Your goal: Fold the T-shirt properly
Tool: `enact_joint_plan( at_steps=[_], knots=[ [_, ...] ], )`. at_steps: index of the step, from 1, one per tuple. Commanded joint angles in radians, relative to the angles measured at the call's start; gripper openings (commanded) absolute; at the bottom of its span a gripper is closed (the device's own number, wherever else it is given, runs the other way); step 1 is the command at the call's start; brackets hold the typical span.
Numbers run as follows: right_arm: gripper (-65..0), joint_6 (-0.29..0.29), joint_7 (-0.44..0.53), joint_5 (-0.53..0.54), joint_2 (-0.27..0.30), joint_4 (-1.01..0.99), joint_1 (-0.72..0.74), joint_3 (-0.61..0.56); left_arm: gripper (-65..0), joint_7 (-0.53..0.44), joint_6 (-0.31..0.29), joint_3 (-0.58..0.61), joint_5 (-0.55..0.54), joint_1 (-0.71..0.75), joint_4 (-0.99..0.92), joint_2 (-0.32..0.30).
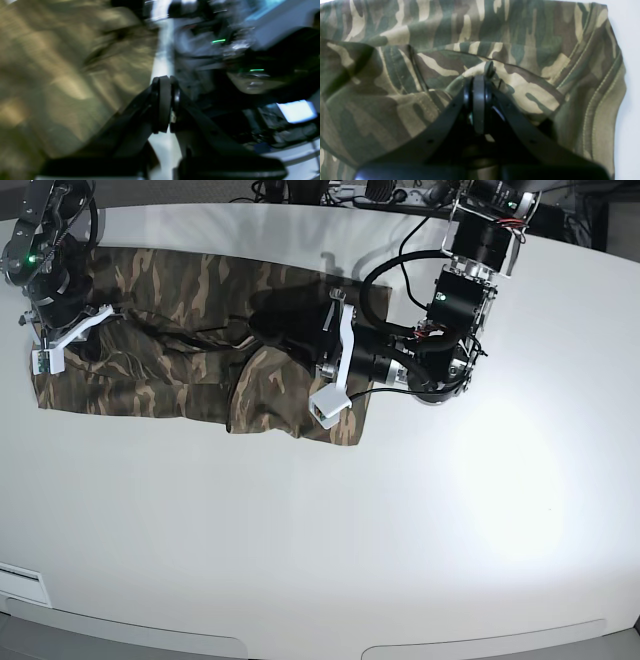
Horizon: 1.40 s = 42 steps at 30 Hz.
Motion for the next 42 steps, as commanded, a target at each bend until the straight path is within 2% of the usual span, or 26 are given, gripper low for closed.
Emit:
enact_joint_plan(
  at_steps=[1, 5, 12, 15, 18, 21, 27, 29, 31, 32, 34, 37, 40, 42],
  knots=[
    [-65.0, 0.0, -0.019, -0.007, 0.011, 0.003, -0.002, 0.003, -65.0, -0.006, -0.009, -0.004, -0.015, -0.023, 0.021, 0.003],
    [-65.0, 0.0, -0.019, -0.008, 0.011, 0.003, 0.0, 0.003, -65.0, -0.006, -0.009, -0.034, -0.015, -0.065, 0.025, 0.002],
    [-65.0, 0.0, -0.02, -0.008, 0.011, 0.003, 0.0, 0.003, -65.0, -0.006, -0.009, -0.219, 0.003, -0.127, 0.024, -0.009],
    [-65.0, 0.0, -0.019, -0.007, 0.011, 0.003, 0.0, 0.003, -65.0, -0.006, -0.009, -0.216, 0.096, -0.112, 0.024, -0.008],
    [-65.0, 0.0, -0.019, -0.007, 0.011, 0.003, 0.0, 0.003, -65.0, -0.006, -0.009, -0.158, 0.187, -0.096, 0.024, -0.008],
    [-65.0, 0.0, -0.02, -0.008, 0.011, 0.003, 0.0, 0.003, -65.0, -0.053, 0.008, -0.089, 0.322, -0.093, 0.024, -0.008],
    [-65.0, 0.0, -0.023, -0.007, 0.012, 0.004, 0.002, 0.003, -65.0, -0.178, 0.105, 0.014, 0.674, -0.082, 0.02, -0.008],
    [-65.0, 0.0, -0.029, -0.008, 0.013, 0.005, 0.017, 0.003, -65.0, -0.215, 0.137, 0.04, 0.763, -0.077, 0.005, -0.008],
    [-65.0, 0.0, -0.032, -0.008, 0.017, 0.005, 0.035, 0.003, -65.0, -0.245, 0.145, 0.06, 0.826, -0.063, -0.007, -0.008],
    [-63.4, 0.0, -0.032, -0.008, 0.021, 0.005, 0.045, 0.003, -65.0, -0.255, 0.145, 0.068, 0.849, -0.051, -0.01, -0.009],
    [-54.1, -0.019, -0.043, -0.003, 0.032, 0.006, 0.067, 0.005, -65.0, -0.259, 0.145, 0.072, 0.878, -0.029, -0.019, -0.009],
    [-43.2, -0.032, -0.09, 0.072, 0.051, 0.035, 0.103, 0.023, -65.0, -0.283, 0.145, 0.07, 0.903, 0.003, -0.021, -0.019],
    [-38.1, 0.003, -0.099, 0.121, 0.053, 0.103, 0.124, 0.074, -65.0, -0.297, 0.145, 0.069, 0.924, 0.028, -0.021, -0.042],
    [-36.0, -0.006, -0.103, 0.108, 0.06, 0.146, 0.13, 0.129, -65.0, -0.296, 0.145, 0.069, 0.923, 0.036, -0.021, -0.063]
  ],
)
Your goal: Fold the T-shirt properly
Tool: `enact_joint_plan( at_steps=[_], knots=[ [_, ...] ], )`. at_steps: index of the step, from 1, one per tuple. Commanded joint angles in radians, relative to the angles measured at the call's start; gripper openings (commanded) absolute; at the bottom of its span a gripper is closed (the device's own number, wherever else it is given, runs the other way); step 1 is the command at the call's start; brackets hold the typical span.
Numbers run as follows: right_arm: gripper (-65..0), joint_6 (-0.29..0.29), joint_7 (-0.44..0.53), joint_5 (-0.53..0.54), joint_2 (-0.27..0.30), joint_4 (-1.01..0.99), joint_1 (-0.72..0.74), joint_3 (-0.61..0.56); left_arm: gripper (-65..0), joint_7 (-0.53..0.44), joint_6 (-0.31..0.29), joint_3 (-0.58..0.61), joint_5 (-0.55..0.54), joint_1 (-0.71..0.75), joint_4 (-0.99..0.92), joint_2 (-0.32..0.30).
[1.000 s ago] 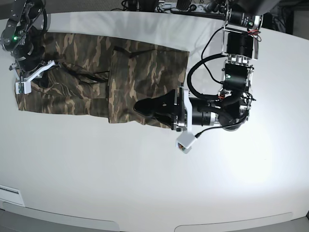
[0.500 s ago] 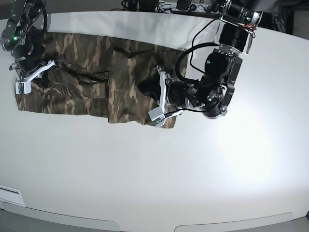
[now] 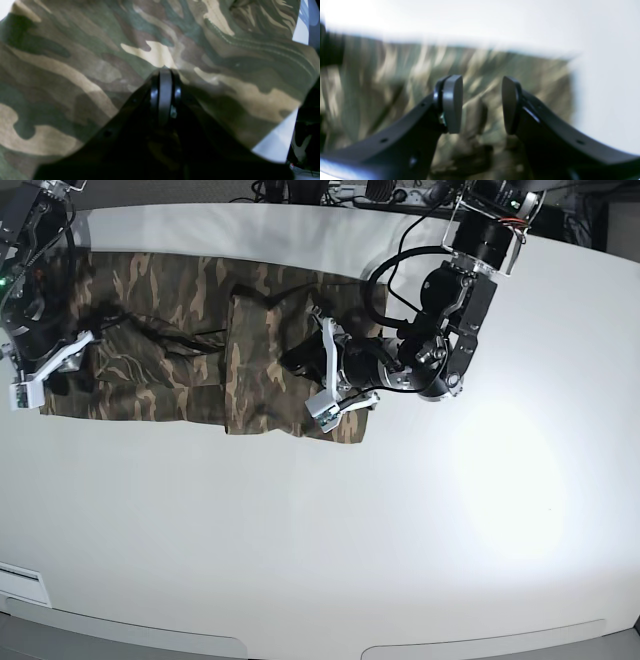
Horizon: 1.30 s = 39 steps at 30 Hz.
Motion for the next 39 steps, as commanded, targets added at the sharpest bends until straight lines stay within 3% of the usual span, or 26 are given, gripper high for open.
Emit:
enact_joint_plan(
  at_steps=[1, 6, 9, 15, 18, 23, 26, 30, 34, 39],
  knots=[
    [-36.1, -0.023, 0.014, -0.003, 0.034, 0.02, 0.004, 0.038, -65.0, 0.097, 0.01, 0.001, 0.083, 0.007, -0.004, -0.03],
    [-33.5, -0.135, 0.013, -0.083, 0.064, -0.01, -0.028, 0.16, -65.0, 0.093, 0.01, 0.001, 0.079, 0.007, -0.004, -0.095],
    [-26.3, -0.124, 0.014, -0.061, 0.08, -0.1, -0.052, 0.189, -65.0, 0.09, 0.01, 0.0, 0.071, 0.006, -0.004, -0.109],
    [-25.8, -0.035, -0.012, 0.079, 0.128, -0.373, -0.035, 0.189, -65.0, 0.09, 0.01, 0.0, 0.068, 0.005, -0.004, -0.108],
    [-25.8, 0.035, -0.08, 0.203, 0.139, -0.487, -0.018, 0.189, -65.0, 0.09, 0.01, 0.001, 0.068, 0.004, -0.004, -0.108],
    [-25.8, 0.2, -0.323, 0.566, 0.137, -0.588, -0.015, 0.187, -65.0, 0.09, 0.009, 0.001, 0.014, 0.004, -0.004, -0.108],
    [-25.8, 0.209, -0.447, 0.7, 0.114, -0.589, -0.015, 0.187, -65.0, 0.09, 0.009, 0.001, 0.011, 0.004, -0.004, -0.108],
    [-26.6, 0.209, -0.494, 0.814, 0.087, -0.589, -0.015, 0.186, -65.0, 0.089, 0.009, 0.001, 0.011, 0.004, -0.004, -0.108],
    [-39.4, 0.209, -0.494, 0.831, 0.072, -0.589, -0.014, 0.186, -65.0, 0.09, 0.01, 0.001, 0.003, 0.003, -0.003, -0.108],
    [-65.0, 0.209, -0.45, 0.823, 0.069, -0.589, -0.012, 0.186, -65.0, 0.09, 0.009, 0.0, -0.069, -0.005, -0.003, -0.108]
  ],
)
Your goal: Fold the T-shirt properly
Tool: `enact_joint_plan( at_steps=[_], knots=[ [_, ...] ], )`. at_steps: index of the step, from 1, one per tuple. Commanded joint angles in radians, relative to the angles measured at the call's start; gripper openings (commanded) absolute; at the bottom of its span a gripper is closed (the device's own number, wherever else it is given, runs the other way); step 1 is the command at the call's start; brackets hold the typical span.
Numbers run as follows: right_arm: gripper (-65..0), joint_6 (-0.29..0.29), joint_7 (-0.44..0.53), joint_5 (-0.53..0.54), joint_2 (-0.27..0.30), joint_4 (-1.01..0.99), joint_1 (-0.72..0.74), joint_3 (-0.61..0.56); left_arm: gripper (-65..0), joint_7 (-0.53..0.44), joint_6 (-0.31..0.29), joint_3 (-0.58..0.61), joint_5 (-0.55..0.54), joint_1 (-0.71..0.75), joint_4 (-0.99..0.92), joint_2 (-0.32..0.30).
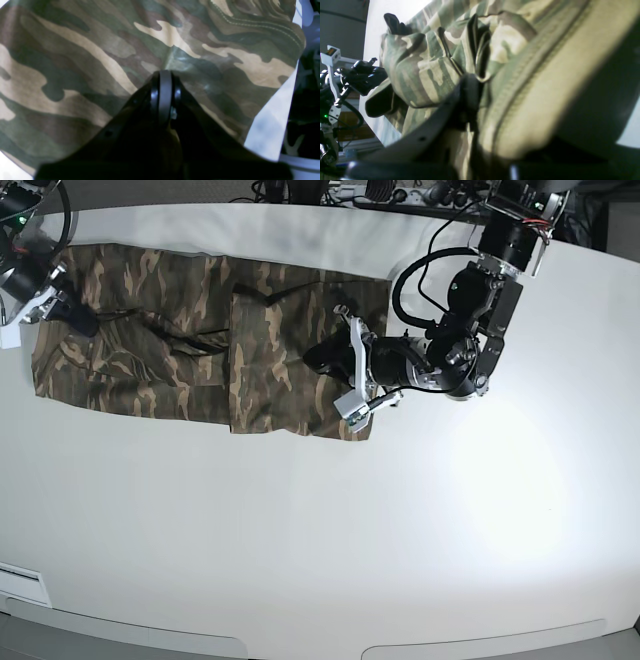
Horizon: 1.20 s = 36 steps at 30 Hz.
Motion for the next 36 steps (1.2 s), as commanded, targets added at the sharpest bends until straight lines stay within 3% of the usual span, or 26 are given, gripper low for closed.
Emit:
enact_joint_plan(
  at_steps=[1, 8, 13, 17, 21, 26, 32, 34, 36],
  knots=[
    [-65.0, -0.009, 0.018, -0.006, 0.013, 0.006, 0.0, 0.0, -65.0, 0.082, 0.012, 0.001, 0.044, -0.001, -0.005, -0.014],
    [-65.0, -0.009, 0.096, -0.101, 0.065, 0.069, 0.026, 0.0, -63.4, 0.127, 0.012, -0.003, -0.135, -0.069, -0.004, -0.014],
    [-65.0, -0.009, 0.119, -0.227, 0.071, 0.204, 0.03, 0.0, -41.0, 0.201, 0.0, -0.055, -0.304, -0.142, -0.003, -0.014],
    [-65.0, -0.013, 0.245, -0.444, 0.071, 0.315, 0.03, 0.001, -37.6, 0.233, -0.02, -0.13, -0.344, -0.187, -0.003, -0.014],
    [-65.0, -0.122, 0.322, -0.656, 0.07, 0.433, 0.03, 0.001, -37.6, 0.279, -0.027, -0.242, -0.344, -0.189, -0.003, -0.015],
    [-65.0, -0.225, 0.331, -0.76, 0.069, 0.6, 0.027, 0.001, -37.7, 0.301, -0.07, -0.363, -0.336, -0.141, -0.004, -0.017],
    [-65.0, -0.245, 0.339, -0.749, 0.045, 0.843, -0.016, 0.001, -37.7, 0.3, -0.103, -0.394, -0.315, -0.069, -0.004, -0.02],
    [-65.0, -0.232, 0.338, -0.624, 0.025, 0.912, -0.053, 0.001, -37.7, 0.299, -0.103, -0.394, -0.316, -0.047, -0.004, -0.02],
    [-65.0, -0.163, 0.327, -0.451, -0.013, 0.958, -0.089, 0.0, -37.6, 0.296, -0.103, -0.394, -0.317, -0.029, -0.004, -0.02]
  ],
)
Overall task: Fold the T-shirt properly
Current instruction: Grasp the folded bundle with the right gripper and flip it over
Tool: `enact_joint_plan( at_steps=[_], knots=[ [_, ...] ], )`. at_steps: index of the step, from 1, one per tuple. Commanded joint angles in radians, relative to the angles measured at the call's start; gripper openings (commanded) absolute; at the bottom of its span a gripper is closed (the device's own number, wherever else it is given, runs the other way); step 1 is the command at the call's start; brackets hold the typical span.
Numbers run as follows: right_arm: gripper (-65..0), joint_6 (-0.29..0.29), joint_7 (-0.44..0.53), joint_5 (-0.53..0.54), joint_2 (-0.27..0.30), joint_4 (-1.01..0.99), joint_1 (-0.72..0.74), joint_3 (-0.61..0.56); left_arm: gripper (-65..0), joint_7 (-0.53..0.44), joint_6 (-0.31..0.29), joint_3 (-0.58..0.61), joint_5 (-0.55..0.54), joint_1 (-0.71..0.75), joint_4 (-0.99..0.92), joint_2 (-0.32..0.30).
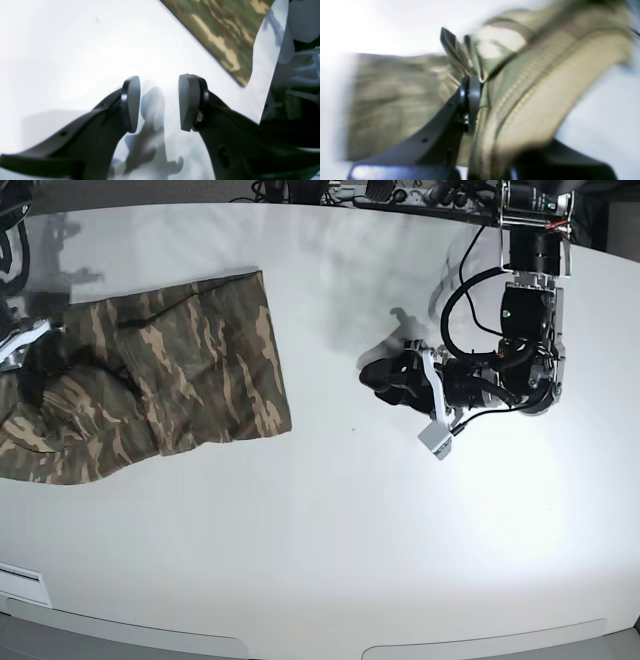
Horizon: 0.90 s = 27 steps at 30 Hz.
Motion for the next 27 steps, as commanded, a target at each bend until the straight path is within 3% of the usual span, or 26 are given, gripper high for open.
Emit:
enact_joint_plan(
  at_steps=[1, 3, 7, 12, 17, 21, 22, 27],
  knots=[
    [-65.0, 0.039, 0.013, 0.082, -0.009, 0.025, -0.008, 0.005, -37.7, -0.013, -0.009, -0.004, -0.019, -0.018, 0.014, -0.005],
    [-65.0, 0.107, -0.029, 0.195, -0.064, 0.026, -0.013, -0.002, -37.7, -0.012, -0.009, -0.004, -0.02, -0.014, 0.014, -0.005],
    [-65.0, 0.127, -0.051, 0.222, -0.155, 0.018, -0.013, -0.085, -37.7, -0.011, -0.008, -0.004, -0.023, -0.014, 0.014, -0.005],
    [-65.0, 0.147, -0.036, 0.094, -0.21, -0.032, -0.011, -0.289, -37.7, 0.006, -0.008, -0.004, -0.063, -0.014, 0.014, -0.005],
    [-64.0, 0.147, 0.045, -0.042, -0.22, -0.097, -0.005, -0.457, -37.7, 0.006, -0.008, -0.004, -0.063, -0.014, 0.014, -0.005],
    [-26.9, 0.147, -0.018, -0.146, -0.219, -0.105, 0.022, -0.606, -37.7, 0.005, -0.008, -0.004, -0.067, -0.015, 0.014, -0.005],
    [-24.1, 0.147, -0.029, -0.156, -0.216, -0.105, 0.031, -0.645, -37.7, 0.005, -0.008, -0.004, -0.069, -0.015, 0.014, -0.005],
    [-24.3, 0.147, -0.03, -0.159, -0.217, -0.105, 0.088, -0.811, -37.7, 0.005, -0.009, -0.004, -0.091, -0.015, 0.014, -0.004]
  ],
)
